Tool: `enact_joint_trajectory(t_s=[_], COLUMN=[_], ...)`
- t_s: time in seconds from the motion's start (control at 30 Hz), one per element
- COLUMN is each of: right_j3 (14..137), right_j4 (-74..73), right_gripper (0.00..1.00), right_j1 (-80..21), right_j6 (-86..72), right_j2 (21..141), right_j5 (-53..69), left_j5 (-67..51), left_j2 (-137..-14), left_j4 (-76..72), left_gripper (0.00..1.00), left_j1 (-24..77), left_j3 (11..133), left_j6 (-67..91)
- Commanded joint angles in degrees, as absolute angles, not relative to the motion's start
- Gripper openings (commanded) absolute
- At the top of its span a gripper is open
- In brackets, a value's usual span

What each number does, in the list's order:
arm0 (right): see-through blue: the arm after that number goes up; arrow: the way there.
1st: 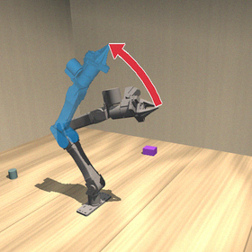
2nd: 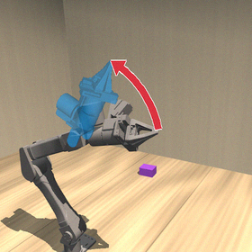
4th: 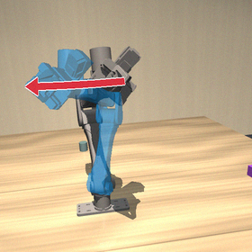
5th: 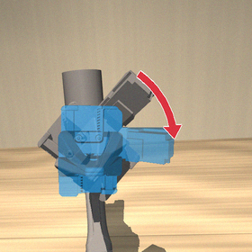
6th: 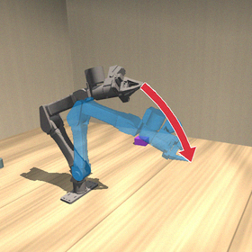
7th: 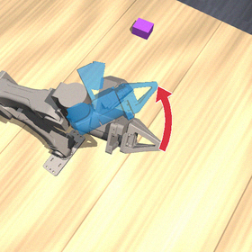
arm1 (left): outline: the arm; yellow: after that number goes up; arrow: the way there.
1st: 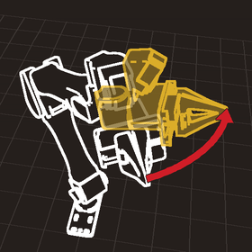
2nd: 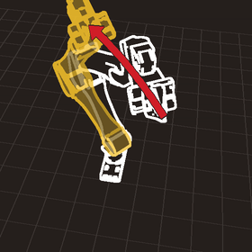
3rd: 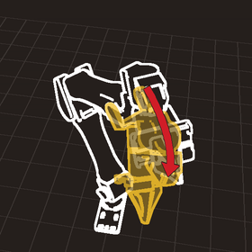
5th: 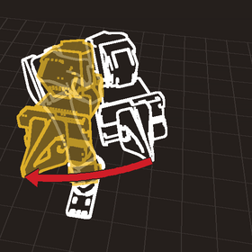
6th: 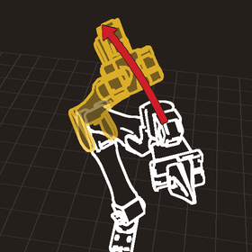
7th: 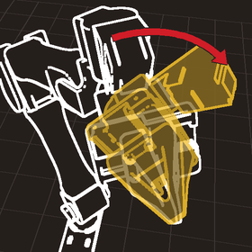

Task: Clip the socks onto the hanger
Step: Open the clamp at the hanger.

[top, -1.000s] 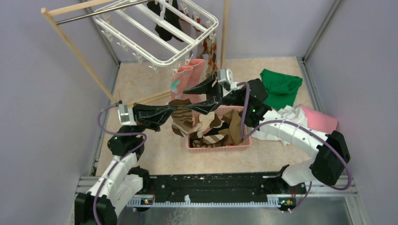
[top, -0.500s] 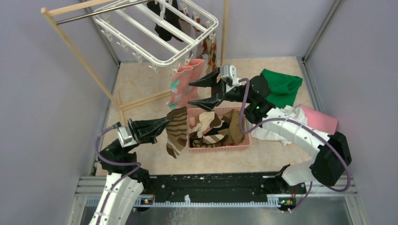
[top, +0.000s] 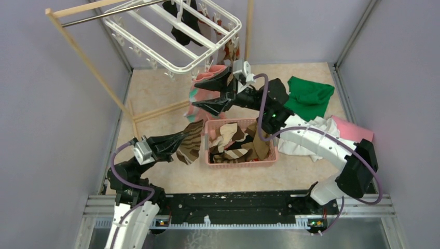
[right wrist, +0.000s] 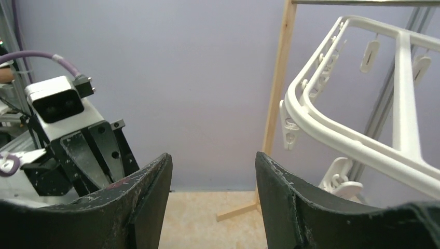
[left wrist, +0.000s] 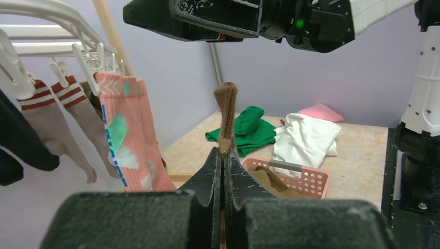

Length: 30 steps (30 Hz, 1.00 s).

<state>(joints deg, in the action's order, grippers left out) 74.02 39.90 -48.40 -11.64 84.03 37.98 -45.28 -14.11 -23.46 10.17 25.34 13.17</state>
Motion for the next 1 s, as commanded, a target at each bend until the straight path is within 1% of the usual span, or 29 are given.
enact_joint_trajectory(t_s=[0.0, 0.2, 0.4, 0.6, 0.97], right_j3=[77.21, 76.84, 79.4, 80.28, 82.11], right_j4=[38.71, 41.04, 41.93, 45.38, 49.92], right_gripper=[0.59, 0.6, 0.61, 0.63, 0.64], right_j1=[-51.64, -54.67, -57.39, -60.41, -62.47], right_j6=[-13.51, -14.23, -15.86, -12.58, -7.2], right_j2=[85.66, 87.35, 91.12, 93.85, 97.81], right_j5=[29.11, 20.23, 11.43, 3.16, -6.15], left_j5=[-42.13, -41.79, -40.46, -39.27, -38.76], left_j2=[-12.63, -11.59, -9.24, -7.51, -8.06], left_j4=[-20.91, -18.81, -18.05, -17.8, -16.82], left_gripper=[0.0, 0.0, 0.0, 0.0, 0.0], left_j1=[9.93, 9.93, 9.93, 9.91, 9.93], left_j3=[24.55, 23.58, 21.45, 19.75, 20.29], left_j6=[10.68, 10.2, 10.44, 11.33, 10.81])
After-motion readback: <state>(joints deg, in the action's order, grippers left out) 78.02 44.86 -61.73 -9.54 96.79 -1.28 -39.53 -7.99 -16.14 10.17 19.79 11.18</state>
